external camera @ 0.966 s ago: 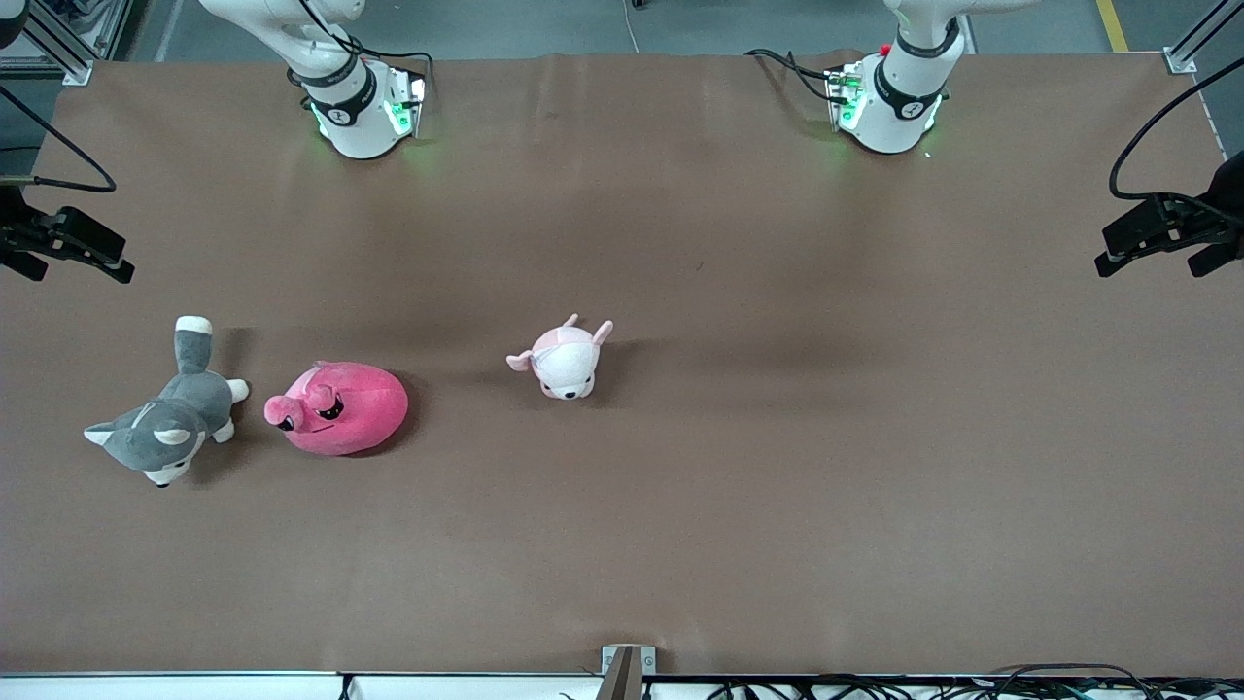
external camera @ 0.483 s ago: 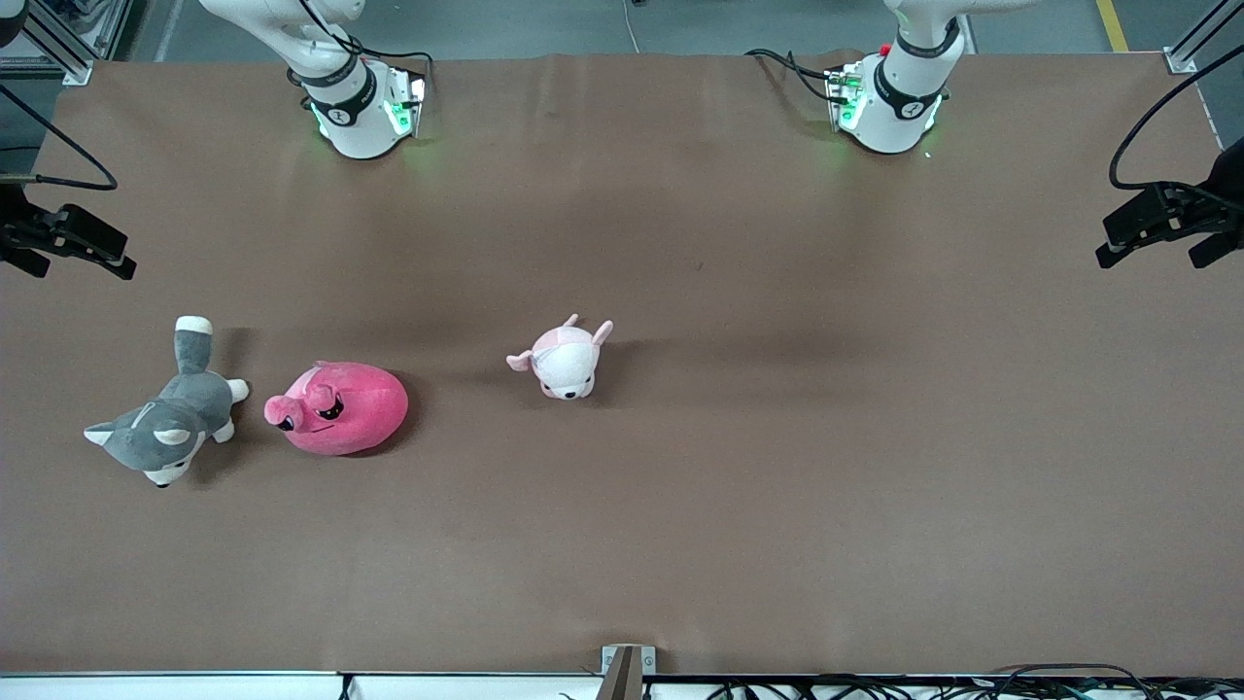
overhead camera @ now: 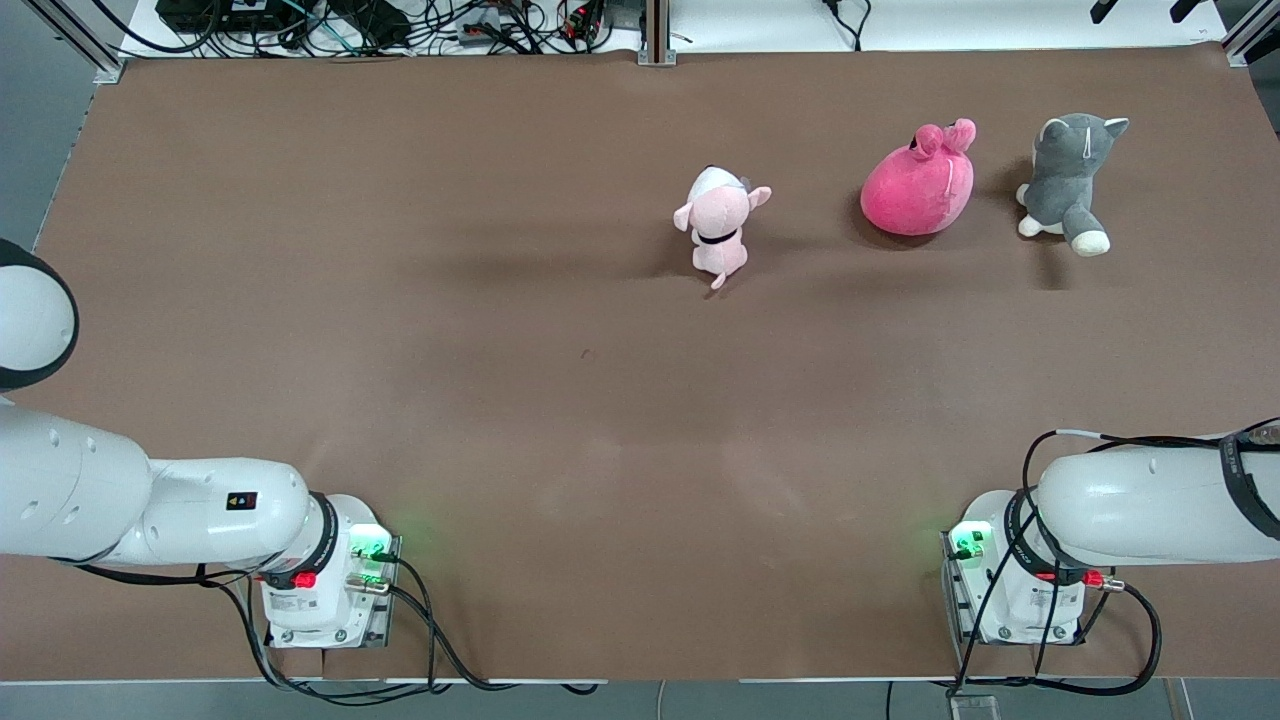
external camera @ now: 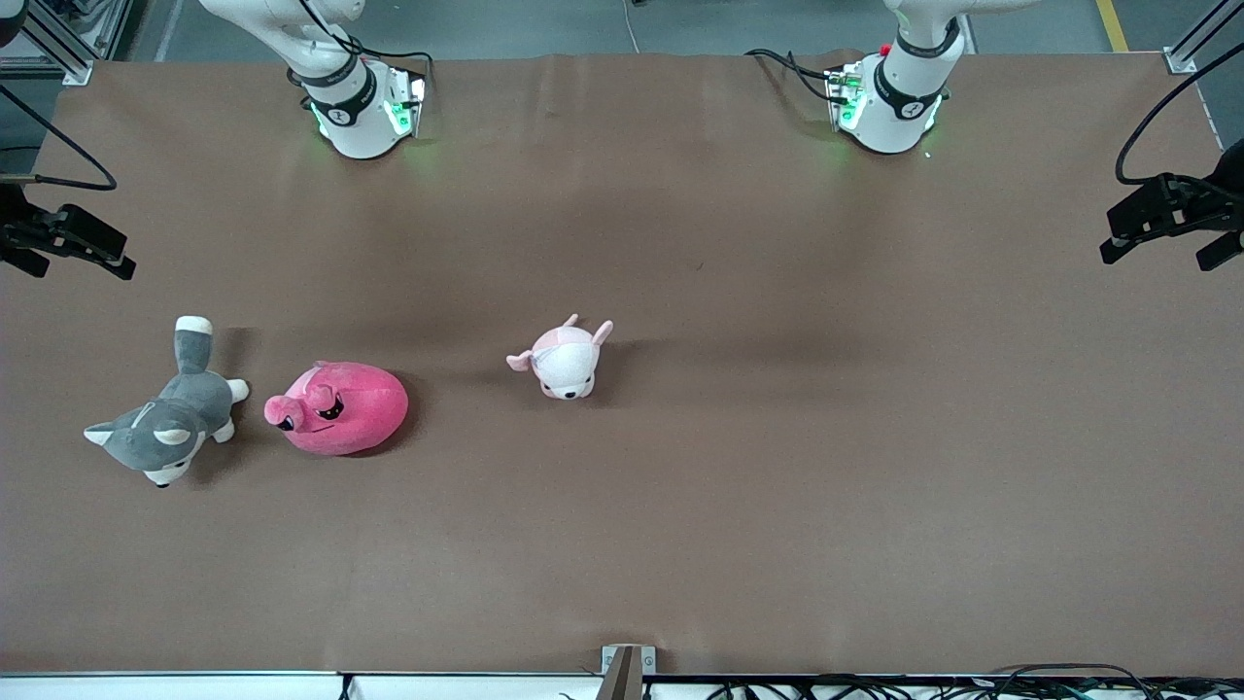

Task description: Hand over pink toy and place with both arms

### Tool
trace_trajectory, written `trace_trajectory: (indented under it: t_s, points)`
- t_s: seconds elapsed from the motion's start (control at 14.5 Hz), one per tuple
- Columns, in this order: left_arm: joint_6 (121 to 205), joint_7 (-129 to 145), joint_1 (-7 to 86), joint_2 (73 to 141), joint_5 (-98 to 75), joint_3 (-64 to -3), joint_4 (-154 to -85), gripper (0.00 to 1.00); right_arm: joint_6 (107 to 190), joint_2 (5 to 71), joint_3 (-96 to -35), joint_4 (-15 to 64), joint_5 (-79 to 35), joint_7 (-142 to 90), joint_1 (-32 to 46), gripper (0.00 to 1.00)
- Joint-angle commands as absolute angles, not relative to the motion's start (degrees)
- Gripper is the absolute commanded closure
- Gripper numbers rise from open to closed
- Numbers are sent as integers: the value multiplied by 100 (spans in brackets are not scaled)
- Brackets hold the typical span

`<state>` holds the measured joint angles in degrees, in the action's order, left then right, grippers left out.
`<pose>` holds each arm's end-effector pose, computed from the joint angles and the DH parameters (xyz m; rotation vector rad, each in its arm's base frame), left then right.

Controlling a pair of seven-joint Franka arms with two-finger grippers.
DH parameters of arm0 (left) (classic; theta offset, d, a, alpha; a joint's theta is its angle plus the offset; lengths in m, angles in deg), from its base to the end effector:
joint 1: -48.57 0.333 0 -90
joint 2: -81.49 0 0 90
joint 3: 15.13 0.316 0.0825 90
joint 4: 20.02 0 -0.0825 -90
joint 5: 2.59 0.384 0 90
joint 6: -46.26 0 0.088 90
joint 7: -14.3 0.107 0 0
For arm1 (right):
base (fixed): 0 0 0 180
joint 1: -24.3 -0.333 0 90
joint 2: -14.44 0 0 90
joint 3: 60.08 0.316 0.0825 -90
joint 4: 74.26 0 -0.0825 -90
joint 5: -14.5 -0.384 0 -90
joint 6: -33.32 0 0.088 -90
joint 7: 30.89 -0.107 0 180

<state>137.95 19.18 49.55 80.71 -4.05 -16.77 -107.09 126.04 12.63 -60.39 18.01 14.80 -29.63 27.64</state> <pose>0.5537 -0.0092 0.6591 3.1128 -0.1513 0.1483 0.5481 -0.0356 0.6274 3.1336 -0.0651 0.0614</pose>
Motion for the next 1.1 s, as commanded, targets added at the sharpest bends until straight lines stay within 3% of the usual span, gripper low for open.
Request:
trace_trajectory:
  t_s: [0.0, 1.03]
  points:
    - [13819, 1905, 4936, 7947, -364, -1662, -10808, 0, 12639, 1075, -6025, 1995, 1573, -2966, 2764, 0]
    - [13634, 1588, 4936, 7947, -382, -1671, -10817, 0, 12604, 1075, -6025, 2004, 1573, -2966, 2773, 0]
